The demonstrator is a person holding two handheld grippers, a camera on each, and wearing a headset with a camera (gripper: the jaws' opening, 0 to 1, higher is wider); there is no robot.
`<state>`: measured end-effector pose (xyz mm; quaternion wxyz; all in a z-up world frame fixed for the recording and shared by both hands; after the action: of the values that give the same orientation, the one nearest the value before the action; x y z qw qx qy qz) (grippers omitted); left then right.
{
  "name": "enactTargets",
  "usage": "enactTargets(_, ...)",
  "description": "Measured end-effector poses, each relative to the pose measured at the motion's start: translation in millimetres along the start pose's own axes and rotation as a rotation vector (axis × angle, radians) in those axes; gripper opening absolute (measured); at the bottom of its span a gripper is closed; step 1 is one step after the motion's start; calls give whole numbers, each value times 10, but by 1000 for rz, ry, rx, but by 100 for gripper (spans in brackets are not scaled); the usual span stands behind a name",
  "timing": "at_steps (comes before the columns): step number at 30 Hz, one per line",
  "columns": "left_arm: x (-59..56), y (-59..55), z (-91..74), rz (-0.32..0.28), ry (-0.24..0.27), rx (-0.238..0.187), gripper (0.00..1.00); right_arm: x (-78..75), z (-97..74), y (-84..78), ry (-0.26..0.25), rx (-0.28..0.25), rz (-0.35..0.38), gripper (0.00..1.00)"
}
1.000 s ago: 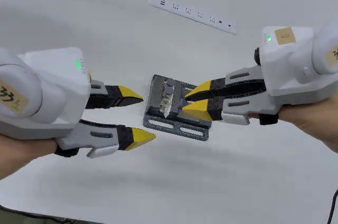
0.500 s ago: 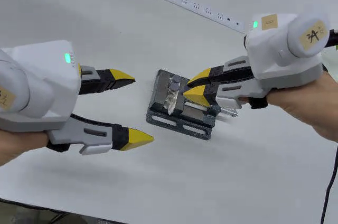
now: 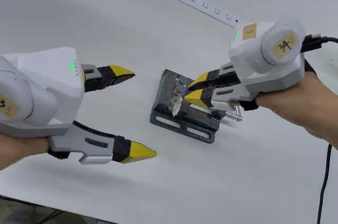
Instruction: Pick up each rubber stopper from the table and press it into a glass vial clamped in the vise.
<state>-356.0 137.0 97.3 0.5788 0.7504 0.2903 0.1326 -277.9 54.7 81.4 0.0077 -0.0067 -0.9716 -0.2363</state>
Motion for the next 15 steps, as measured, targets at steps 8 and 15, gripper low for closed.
enactTargets(8,12,-25,1,0,-6,-3,86,-19,121,-36,2,46,-33,5)
enactTargets(15,36,-35,-16,-6,-2,-13,86,-27,188,-67,2,87,-73,5)
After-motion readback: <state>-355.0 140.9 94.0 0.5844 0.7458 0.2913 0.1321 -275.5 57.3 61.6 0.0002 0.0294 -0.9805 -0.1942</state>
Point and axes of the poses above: the centre of the closed fingertips' face, and the gripper's own axes: z roughly forward along the fingers, x roughly to its left, y roughly out of its top, the point moved 3 cm from there along -z, roughly backward along the fingers
